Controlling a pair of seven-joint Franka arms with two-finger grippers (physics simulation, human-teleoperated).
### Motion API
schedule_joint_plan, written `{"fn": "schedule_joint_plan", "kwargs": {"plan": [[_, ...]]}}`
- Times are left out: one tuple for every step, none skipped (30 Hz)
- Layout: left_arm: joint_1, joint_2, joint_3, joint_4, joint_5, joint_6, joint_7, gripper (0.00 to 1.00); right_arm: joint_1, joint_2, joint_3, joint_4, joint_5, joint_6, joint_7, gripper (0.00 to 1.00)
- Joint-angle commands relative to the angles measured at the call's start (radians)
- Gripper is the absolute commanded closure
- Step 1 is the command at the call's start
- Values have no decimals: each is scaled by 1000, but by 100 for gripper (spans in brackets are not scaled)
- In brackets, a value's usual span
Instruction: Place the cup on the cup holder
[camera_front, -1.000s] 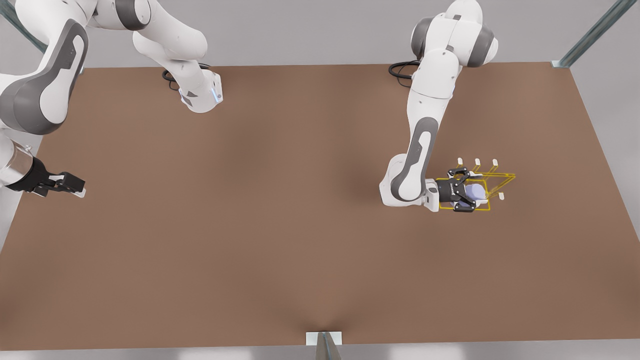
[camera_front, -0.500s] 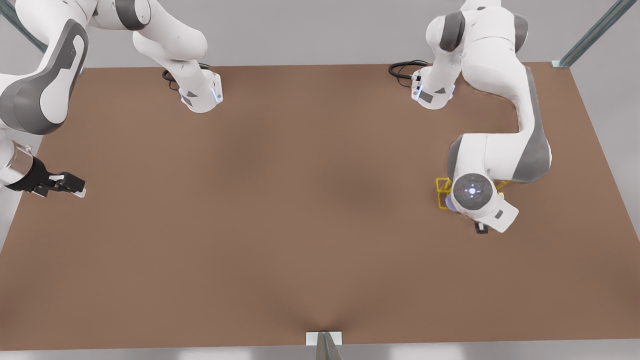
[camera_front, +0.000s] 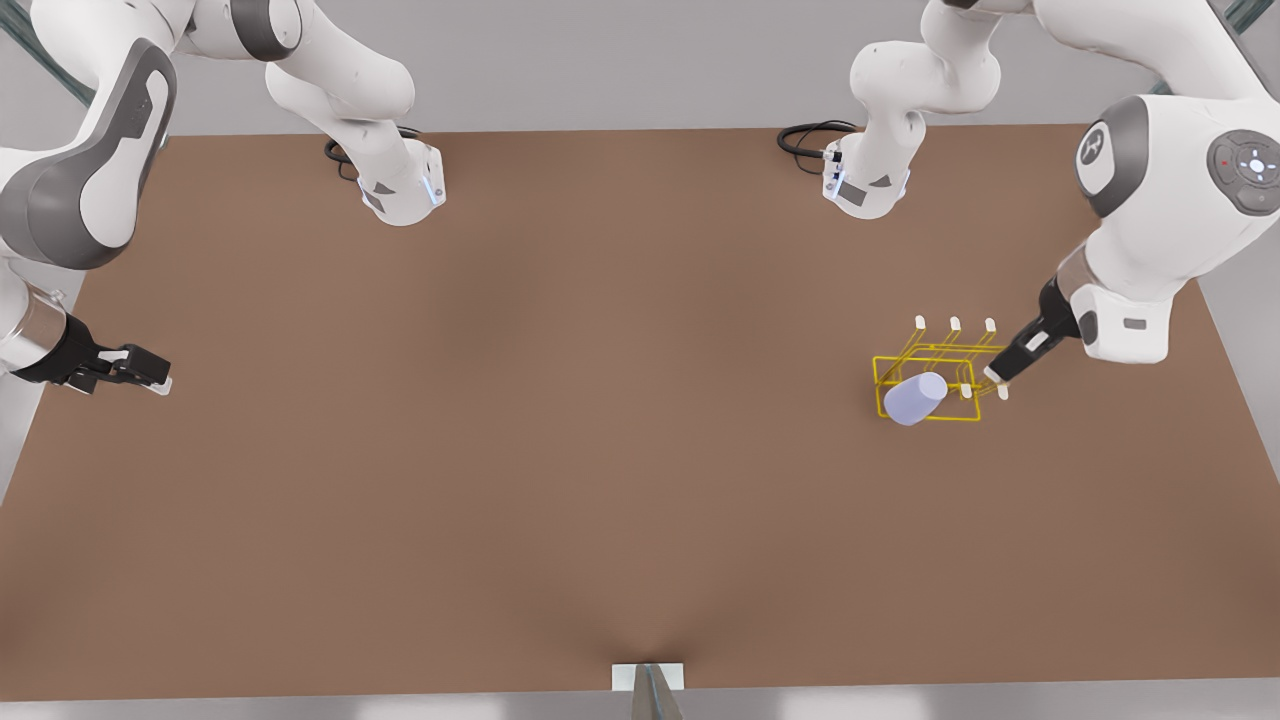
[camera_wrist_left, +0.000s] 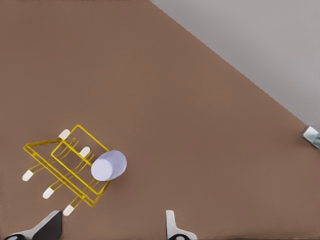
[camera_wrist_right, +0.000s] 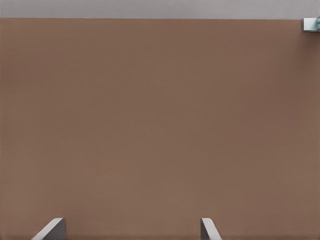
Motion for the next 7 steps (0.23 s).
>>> {"fn": "schedule_joint_plan", "kwargs": {"plan": [[-8, -3, 0, -1, -3, 19, 784, 0, 0, -1, 0, 0, 1, -1, 0, 0], [-8, -2, 0, -2, -3, 19, 784, 0, 0, -1, 0, 0, -1, -1, 0, 0], [-8, 3, 0, -2, -3, 21, 784, 0, 0, -1, 0, -1, 1, 1, 0, 0], [-8, 9, 0, -1, -3, 22, 783, 0, 0, -1, 0, 0, -1, -1, 0, 0], [-8, 15, 1, -1, -3, 24, 783, 0, 0, -2, 0, 0, 1, 1, 0, 0], [-8, 18, 0, -1, -3, 24, 783, 0, 0, -1, 0, 0, 1, -1, 0, 0], [-8, 23, 0, -1, -3, 25, 784, 0, 0, -2, 0, 0, 1, 1, -1, 0]]}}
